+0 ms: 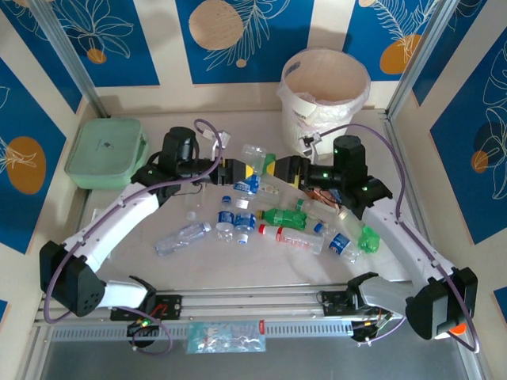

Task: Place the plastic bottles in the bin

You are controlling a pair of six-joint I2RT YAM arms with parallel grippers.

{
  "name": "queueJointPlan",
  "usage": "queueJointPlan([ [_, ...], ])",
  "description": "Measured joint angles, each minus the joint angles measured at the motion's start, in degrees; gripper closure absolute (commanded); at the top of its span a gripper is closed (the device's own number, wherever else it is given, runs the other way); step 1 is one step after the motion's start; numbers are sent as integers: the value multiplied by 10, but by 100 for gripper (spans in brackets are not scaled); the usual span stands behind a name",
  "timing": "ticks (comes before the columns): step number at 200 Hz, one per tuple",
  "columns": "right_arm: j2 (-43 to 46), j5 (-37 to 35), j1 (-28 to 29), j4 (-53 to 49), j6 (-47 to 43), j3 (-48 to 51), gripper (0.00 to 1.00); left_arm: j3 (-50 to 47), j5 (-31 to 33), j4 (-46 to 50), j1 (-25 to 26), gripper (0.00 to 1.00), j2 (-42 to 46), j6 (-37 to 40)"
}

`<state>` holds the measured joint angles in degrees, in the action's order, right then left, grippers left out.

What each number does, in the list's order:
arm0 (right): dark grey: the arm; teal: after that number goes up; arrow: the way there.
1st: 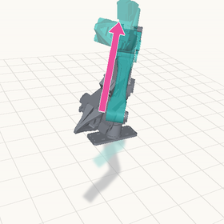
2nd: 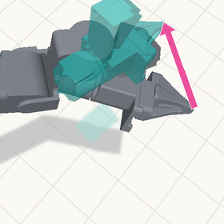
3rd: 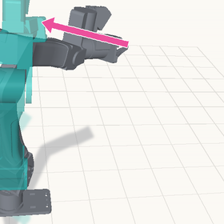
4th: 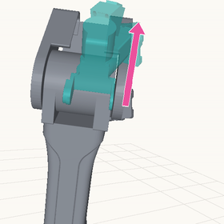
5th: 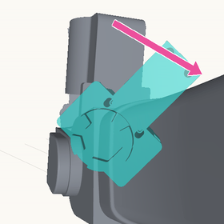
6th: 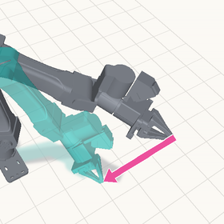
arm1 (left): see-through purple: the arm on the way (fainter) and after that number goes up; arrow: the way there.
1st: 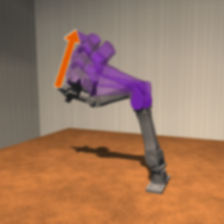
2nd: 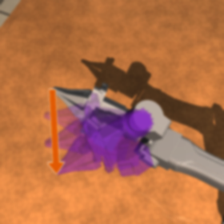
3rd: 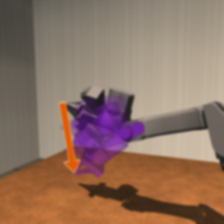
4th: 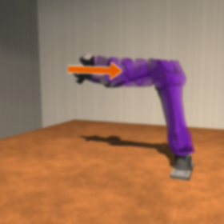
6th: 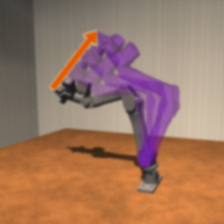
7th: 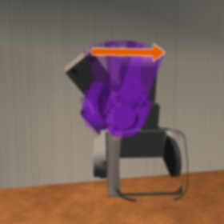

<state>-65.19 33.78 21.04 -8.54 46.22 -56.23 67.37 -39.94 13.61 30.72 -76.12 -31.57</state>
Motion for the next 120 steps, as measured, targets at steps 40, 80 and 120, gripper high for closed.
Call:
queueJointPlan([
  [40, -31, 25, 1, 66, 39, -8, 5, -6, -37, -29, 22, 44, 0, -16],
  [80, -51, 40, 8, 122, 75, -10, 23, -6, -57, -60, 31, 44, 0, -42],
  [120, -47, 41, 15, 154, 84, -9, 52, -6, -62, -76, 31, 44, 0, -65],
])
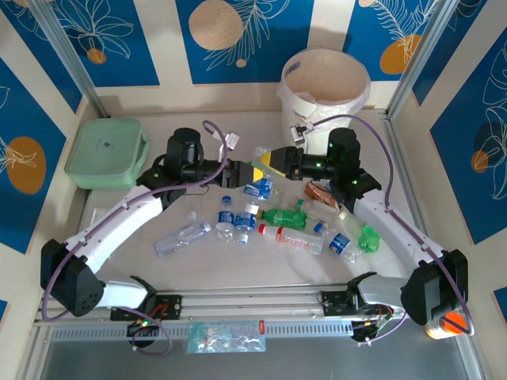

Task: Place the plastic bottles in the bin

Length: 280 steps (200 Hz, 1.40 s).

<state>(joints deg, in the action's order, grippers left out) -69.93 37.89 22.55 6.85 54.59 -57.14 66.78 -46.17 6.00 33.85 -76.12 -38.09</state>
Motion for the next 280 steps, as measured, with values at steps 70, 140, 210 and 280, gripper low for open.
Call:
queueJointPlan([
  [70, 46, -13, -12, 13, 1, 20, 55, 19, -5, -2, 8, 15, -1, 1],
  [140, 86, -77, -105, -72, -36, -9, 55, 75, 203, 150, 9, 11, 78, 118],
  [210, -40, -199, -214, -183, -110, -294, 56, 80, 345, 250, 9, 11, 119, 175],
  [280, -324, -292, -268, -293, -125, -628, 58, 80, 345, 281, 9, 11, 119, 177],
])
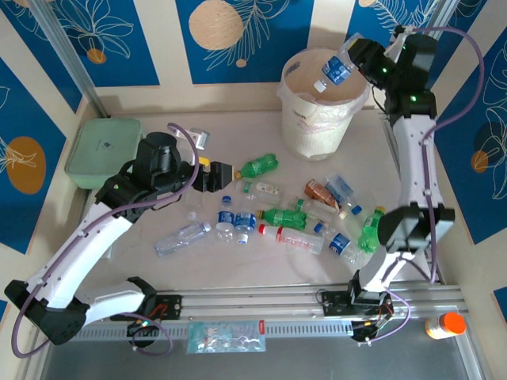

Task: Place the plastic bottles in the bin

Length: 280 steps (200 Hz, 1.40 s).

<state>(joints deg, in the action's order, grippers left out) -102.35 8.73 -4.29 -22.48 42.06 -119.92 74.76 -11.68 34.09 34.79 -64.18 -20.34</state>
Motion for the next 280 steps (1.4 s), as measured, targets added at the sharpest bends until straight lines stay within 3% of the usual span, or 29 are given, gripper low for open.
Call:
queueJointPlan([
  [54, -202, -85, 29, -154, -62, -277, 58, 0, -7, 17, 0, 11, 14, 11],
  [77, -257, -109, 44, -203, -89, -348, 58, 0, -9, 24, 0, 11, 23, 14],
  [161, -281, -131, 62, -254, -139, -264, 51, -6, -15, 33, 0, 11, 29, 14],
  [241, -288, -132, 66, -273, -162, -251, 24, -6, -18, 33, 0, 11, 29, 14],
  [280, -278, -133, 66, -273, -166, -247, 19, -6, -18, 33, 0, 11, 29, 14],
])
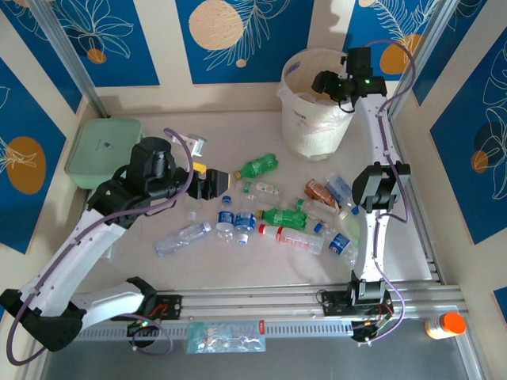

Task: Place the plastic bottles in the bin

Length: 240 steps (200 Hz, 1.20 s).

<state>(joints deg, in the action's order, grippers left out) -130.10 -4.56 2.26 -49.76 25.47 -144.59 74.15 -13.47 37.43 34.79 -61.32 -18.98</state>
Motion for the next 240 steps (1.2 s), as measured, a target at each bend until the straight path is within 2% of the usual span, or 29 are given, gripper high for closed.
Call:
queueJointPlan([
  [51, 52, -3, 2, -3, -1, 1, 18, 2, 1, 14, 0, 11, 0, 0],
  [94, 161, -16, 20, 1, -9, 42, 19, 6, 9, 20, 0, 11, 4, 0],
  [132, 307, -26, 68, 49, -24, 195, 23, 6, 43, 34, 0, 11, 5, 0],
  [155, 400, -42, 109, 88, -35, 314, 25, 6, 56, 45, 0, 10, -2, 0],
  [192, 543, -30, 182, 138, -42, 509, 27, 6, 72, 66, 0, 10, -37, -2],
  [240, 599, 42, 220, 110, -13, 625, 26, -17, 76, 77, -4, 12, -75, -11],
])
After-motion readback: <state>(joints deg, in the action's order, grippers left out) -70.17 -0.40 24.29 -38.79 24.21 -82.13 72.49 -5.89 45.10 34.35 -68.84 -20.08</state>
